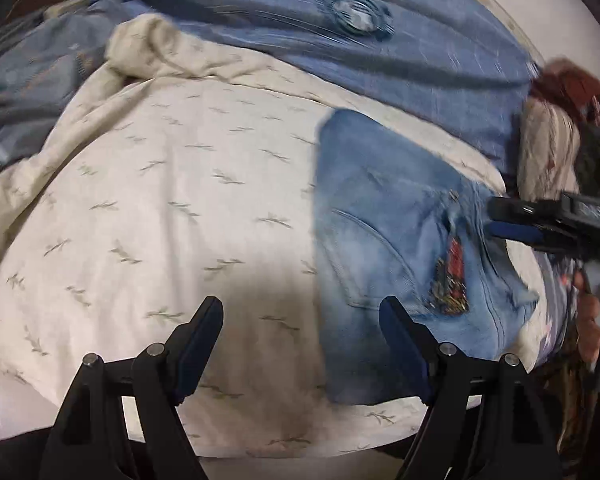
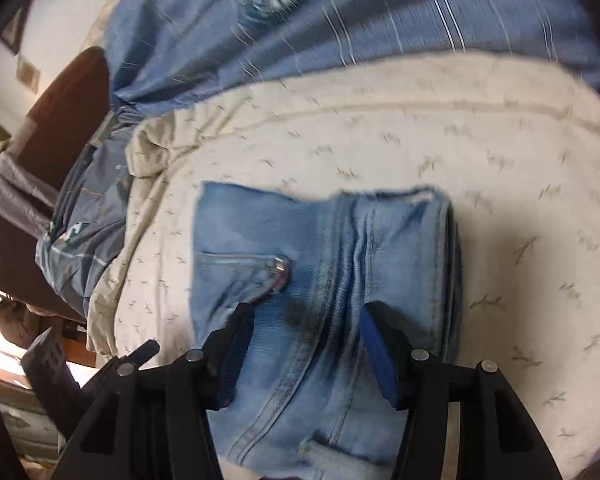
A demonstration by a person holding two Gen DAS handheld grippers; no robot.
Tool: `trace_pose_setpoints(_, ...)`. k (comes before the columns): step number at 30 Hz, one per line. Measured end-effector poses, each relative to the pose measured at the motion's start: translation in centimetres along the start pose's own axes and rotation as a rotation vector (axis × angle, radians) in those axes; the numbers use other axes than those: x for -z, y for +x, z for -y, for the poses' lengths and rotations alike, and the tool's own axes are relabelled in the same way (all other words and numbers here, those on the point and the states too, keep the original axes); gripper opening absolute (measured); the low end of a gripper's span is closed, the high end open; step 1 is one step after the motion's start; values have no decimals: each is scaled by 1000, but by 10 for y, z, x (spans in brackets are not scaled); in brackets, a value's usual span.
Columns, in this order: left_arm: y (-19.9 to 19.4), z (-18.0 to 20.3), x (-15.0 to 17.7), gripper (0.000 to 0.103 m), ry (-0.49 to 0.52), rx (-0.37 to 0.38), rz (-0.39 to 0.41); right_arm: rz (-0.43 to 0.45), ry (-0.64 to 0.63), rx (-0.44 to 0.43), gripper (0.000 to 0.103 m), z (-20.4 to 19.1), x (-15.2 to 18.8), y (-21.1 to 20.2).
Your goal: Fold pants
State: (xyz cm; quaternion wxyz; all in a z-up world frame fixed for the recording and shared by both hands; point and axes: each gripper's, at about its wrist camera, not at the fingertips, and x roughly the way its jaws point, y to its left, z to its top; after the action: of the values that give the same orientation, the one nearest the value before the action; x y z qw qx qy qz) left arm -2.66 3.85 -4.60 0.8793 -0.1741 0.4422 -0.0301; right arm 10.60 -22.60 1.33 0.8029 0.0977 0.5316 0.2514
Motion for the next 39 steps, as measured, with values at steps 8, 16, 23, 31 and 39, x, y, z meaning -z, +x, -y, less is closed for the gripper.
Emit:
trace_pose_setpoints(8, 7, -22, 10, 81, -44, 33, -16, -35, 69, 78, 63, 25, 0, 25)
trace_pose_setpoints(16, 7, -21, 6, 81, -17, 125, 10, 29, -40, -38, 63, -40, -39, 10)
trace_pose_setpoints(23, 1, -31, 4, 81, -58, 165, 32, -18, 58, 24, 54, -11, -46, 55)
trace_pose_setpoints(31, 14, -26, -15, 81, -109, 224, -3, 23, -39, 46, 60, -26, 21, -3)
trace_pose_setpoints(39, 58, -6, -36, 81, -202, 349, -155, -7, -21, 69, 61, 17, 57, 22)
